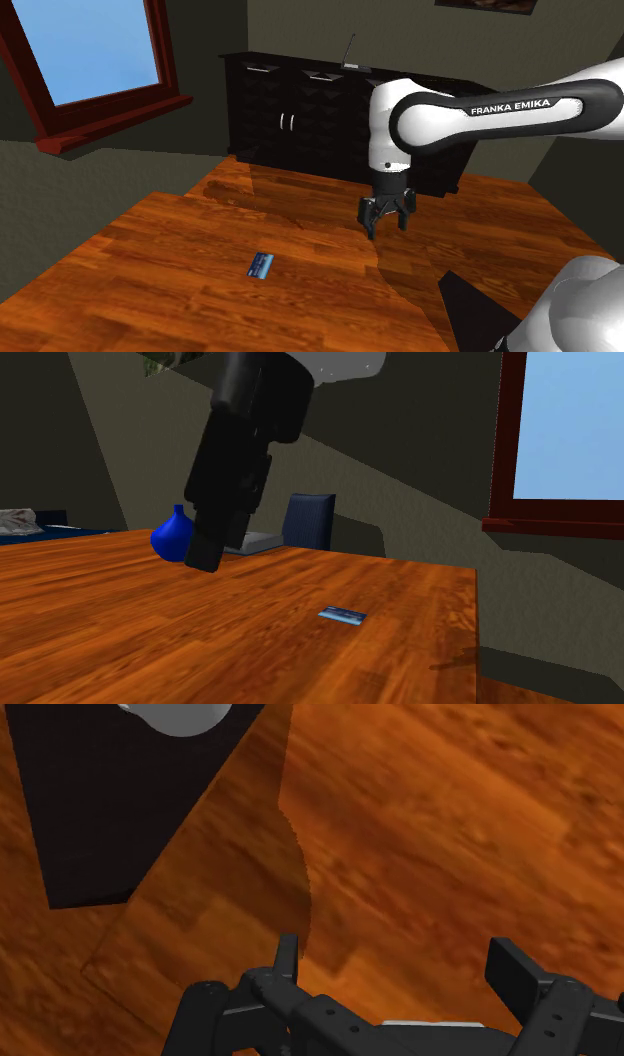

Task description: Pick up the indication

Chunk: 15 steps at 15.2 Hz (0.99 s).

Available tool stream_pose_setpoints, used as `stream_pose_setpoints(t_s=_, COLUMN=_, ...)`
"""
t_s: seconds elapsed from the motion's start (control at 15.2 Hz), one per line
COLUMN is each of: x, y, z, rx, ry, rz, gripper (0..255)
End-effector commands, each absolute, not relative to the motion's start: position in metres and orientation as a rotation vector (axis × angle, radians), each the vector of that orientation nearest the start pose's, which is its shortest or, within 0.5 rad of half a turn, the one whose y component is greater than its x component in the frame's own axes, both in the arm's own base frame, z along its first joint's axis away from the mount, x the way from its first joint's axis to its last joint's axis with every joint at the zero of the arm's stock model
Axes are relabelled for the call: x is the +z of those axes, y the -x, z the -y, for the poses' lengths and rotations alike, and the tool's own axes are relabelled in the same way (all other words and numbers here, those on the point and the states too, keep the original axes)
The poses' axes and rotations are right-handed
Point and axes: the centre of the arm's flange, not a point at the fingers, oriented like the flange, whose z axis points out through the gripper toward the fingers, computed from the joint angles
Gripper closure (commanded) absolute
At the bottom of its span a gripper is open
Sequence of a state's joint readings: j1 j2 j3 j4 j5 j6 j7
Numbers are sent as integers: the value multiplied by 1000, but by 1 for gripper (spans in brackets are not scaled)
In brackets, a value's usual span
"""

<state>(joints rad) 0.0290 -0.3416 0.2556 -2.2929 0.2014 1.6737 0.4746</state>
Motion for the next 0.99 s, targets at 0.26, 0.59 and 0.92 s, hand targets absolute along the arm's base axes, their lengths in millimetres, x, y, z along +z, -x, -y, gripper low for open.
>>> stream_pose_setpoints(t_s=0.26, x=428, y=-435, z=-192, rx=555, ry=2972, rz=-604, gripper=0)
stream_pose_setpoints(t_s=0.59, x=400, y=-475, z=-229, rx=614, ry=2877, rz=-752, gripper=0)
stream_pose_setpoints(t_s=0.92, x=371, y=-517, z=-263, rx=669, ry=2774, rz=-893, gripper=0)
